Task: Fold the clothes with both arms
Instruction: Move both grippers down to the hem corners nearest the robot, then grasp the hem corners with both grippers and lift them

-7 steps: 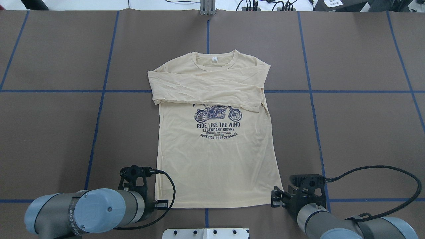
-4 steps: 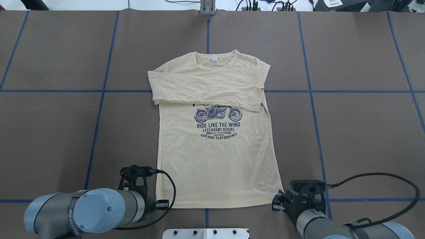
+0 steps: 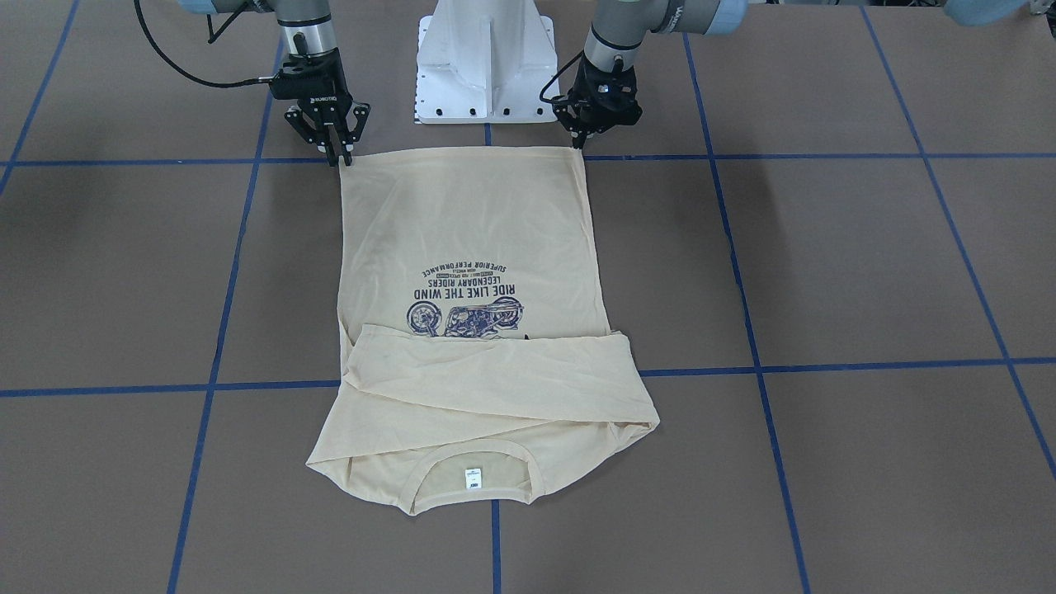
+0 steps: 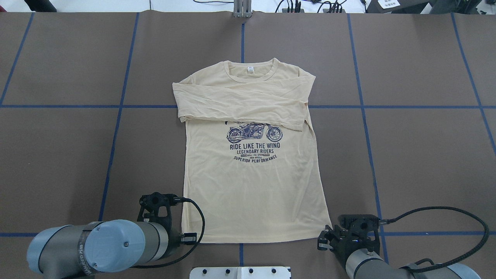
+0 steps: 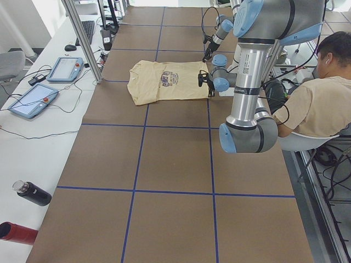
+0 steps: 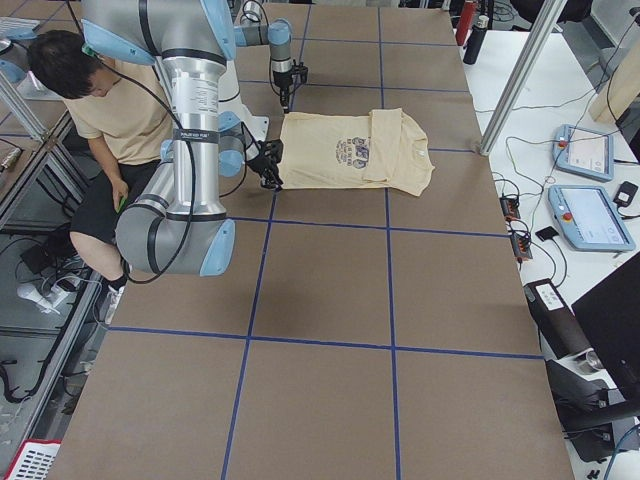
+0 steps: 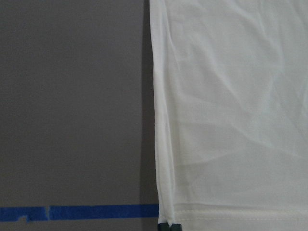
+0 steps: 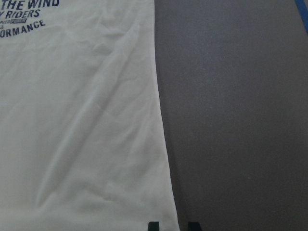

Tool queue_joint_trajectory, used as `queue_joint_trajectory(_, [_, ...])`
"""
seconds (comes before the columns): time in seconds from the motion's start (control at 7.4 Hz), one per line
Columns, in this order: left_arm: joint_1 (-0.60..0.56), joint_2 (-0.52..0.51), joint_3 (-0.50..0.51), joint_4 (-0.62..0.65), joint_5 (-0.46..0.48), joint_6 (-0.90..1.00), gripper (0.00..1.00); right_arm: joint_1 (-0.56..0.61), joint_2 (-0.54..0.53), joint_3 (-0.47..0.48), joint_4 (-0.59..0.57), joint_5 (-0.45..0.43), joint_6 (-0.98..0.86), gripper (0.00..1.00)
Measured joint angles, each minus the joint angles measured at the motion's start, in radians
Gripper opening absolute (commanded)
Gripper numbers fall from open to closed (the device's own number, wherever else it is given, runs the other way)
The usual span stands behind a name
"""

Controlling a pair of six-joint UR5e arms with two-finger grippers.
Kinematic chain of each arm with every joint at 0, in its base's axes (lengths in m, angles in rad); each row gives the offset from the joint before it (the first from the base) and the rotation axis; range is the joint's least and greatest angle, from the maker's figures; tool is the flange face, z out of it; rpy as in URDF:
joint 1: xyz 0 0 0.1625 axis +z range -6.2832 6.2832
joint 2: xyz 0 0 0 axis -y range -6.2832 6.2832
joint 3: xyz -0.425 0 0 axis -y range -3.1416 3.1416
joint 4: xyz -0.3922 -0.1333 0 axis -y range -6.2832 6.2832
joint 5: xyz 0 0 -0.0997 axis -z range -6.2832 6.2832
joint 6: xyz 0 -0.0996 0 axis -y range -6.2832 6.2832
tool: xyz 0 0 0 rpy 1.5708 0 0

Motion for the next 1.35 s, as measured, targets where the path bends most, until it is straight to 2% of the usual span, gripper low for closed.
queue_joint_trajectory(0.27, [-0.001, 0.0, 0.0, 0.0, 0.0, 0.0, 0.0, -0.01, 0.001, 0.0, -0.002, -0.013, 0.002, 0.2])
queue_joint_trajectory(0.68, [-0.002, 0.003, -0.012, 0.0, -0.004, 0.0, 0.0, -0.021, 0.005, -0.009, -0.003, -0.028, 0.006, 0.2])
queue_joint_trajectory(0.81, [-0.002, 0.005, -0.017, 0.0, -0.005, 0.0, 0.0, -0.022, 0.005, -0.01, -0.003, -0.029, 0.007, 0.08])
queue_joint_trajectory(0.95, [-0.002, 0.005, -0.019, 0.0, -0.005, 0.0, 0.0, -0.022, 0.007, -0.011, -0.003, -0.03, 0.007, 0.0])
queue_joint_trajectory(1.35, [-0.002, 0.002, -0.023, 0.0, -0.006, 0.0, 0.0, -0.019, 0.011, 0.0, -0.003, -0.031, 0.007, 0.0])
